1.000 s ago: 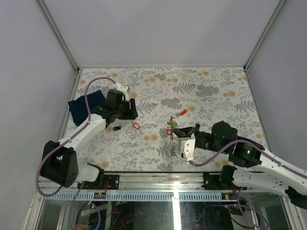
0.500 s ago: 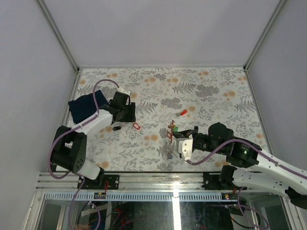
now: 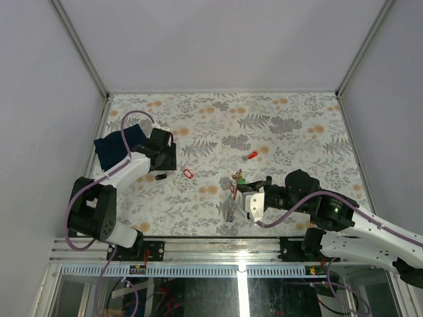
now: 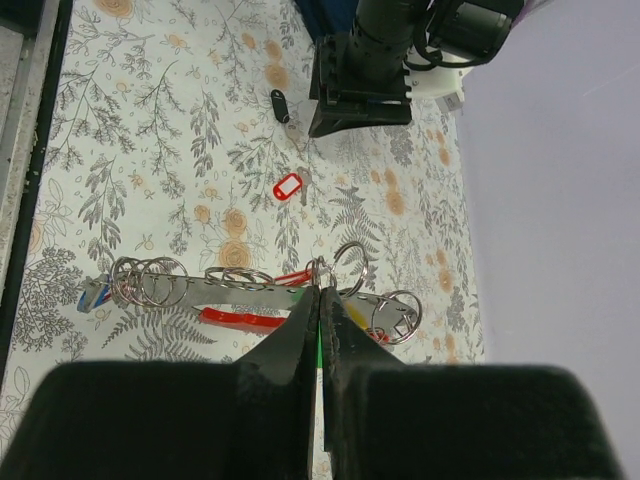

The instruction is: Put the keys on the keyring

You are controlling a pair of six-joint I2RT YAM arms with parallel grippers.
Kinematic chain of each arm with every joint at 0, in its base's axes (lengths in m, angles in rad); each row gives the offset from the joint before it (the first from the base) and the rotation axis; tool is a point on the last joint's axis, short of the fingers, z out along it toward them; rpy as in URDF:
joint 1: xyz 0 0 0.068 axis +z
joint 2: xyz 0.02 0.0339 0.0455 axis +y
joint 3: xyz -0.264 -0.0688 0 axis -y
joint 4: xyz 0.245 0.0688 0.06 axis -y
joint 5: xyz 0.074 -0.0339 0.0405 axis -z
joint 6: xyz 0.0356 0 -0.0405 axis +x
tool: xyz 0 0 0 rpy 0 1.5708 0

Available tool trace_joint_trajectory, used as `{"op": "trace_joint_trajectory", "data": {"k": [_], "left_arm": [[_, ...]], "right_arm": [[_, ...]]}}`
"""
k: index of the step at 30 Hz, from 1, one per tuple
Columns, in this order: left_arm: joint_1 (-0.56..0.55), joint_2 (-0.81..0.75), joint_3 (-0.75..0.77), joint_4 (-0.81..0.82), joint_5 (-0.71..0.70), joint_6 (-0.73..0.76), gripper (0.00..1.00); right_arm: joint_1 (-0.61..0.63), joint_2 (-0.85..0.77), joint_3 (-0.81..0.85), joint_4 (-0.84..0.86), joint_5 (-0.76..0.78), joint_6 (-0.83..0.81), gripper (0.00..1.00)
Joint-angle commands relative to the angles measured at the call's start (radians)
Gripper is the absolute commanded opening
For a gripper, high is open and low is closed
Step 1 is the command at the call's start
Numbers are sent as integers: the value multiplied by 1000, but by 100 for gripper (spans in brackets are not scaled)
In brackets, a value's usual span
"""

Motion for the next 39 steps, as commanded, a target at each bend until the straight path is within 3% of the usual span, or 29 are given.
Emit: {"op": "trace_joint_trajectory", "data": {"k": [1,10,34,39], "left_arm": [[80,-9,-21,-7,55,16,54],[196,72,-19,41,295,11,48],[252,160,25,46,383,41,37],[251,123,28,63,385,72,39]], "right_arm": [[7,-2,12,63,-21,14,0],[7,-3,5,64,-27,14,0],[7,-5,-3,70,-39,15,0],[7,-7,-7,69,-38,20,0]]}}
